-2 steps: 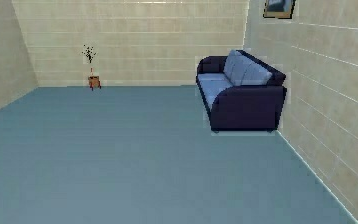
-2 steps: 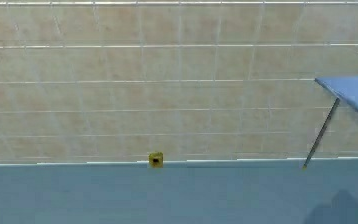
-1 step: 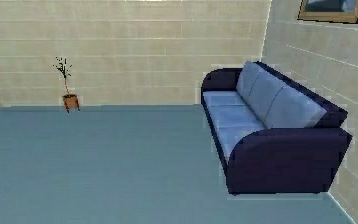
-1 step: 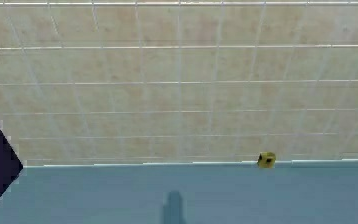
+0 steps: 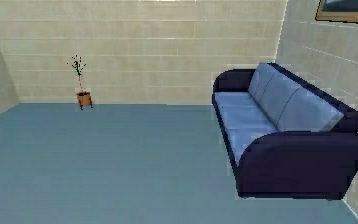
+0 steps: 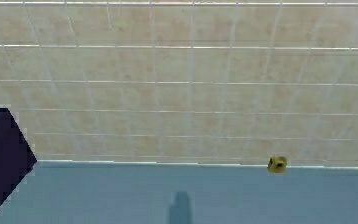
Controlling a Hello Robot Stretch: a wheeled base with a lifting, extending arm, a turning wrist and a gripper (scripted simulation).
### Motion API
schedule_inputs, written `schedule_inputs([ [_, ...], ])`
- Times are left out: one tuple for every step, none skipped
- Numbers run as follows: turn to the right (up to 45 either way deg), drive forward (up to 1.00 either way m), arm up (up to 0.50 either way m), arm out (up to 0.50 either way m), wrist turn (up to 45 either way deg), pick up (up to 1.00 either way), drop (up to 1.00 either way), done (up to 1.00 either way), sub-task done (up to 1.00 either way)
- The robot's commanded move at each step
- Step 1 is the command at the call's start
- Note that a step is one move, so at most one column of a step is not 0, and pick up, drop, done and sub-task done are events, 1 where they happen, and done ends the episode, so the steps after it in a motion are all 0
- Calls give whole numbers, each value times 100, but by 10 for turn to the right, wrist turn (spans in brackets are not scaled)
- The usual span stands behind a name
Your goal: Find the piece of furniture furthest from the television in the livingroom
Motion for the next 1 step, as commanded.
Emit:
schedule_inputs([
  [0,85,0,0,0,0,0,0,0],
])
